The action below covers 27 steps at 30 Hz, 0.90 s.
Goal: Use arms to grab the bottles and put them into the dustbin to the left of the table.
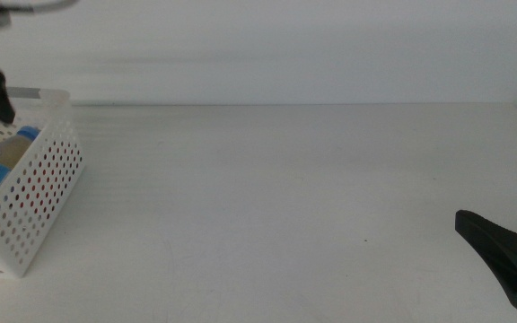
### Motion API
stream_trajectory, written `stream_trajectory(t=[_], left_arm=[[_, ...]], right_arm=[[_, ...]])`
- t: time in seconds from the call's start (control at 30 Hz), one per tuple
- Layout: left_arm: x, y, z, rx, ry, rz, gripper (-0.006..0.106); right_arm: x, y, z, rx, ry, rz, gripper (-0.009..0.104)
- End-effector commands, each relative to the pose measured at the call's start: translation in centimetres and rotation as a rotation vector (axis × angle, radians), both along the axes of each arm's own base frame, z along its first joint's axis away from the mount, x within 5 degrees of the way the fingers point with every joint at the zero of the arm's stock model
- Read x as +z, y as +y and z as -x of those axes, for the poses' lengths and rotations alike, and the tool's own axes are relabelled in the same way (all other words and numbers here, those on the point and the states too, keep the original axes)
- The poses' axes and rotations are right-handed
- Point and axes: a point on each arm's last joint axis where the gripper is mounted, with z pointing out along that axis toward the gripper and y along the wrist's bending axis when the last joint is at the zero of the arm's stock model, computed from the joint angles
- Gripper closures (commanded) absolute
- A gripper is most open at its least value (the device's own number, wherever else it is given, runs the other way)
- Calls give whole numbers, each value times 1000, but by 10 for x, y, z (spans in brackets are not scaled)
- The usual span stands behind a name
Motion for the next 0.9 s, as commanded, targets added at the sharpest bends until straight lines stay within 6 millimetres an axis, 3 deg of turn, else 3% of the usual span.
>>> stream_trajectory(t=[0.0,0.2,0.47,0.67,0.87], left_arm=[[49,-25,24,-35,-180,77,10],[80,-60,75,-52,-423,97,10],[104,-95,146,-143,-560,106,10],[94,-108,194,-95,-644,120,10],[64,-117,216,-95,-698,118,10]], right_arm=[[17,0,-1,3,-96,-33,16],[17,0,-1,3,-96,-33,16],[17,0,-1,3,-96,-33,16],[17,0,-1,3,-96,-33,16],[17,0,-1,3,-96,-33,16]])
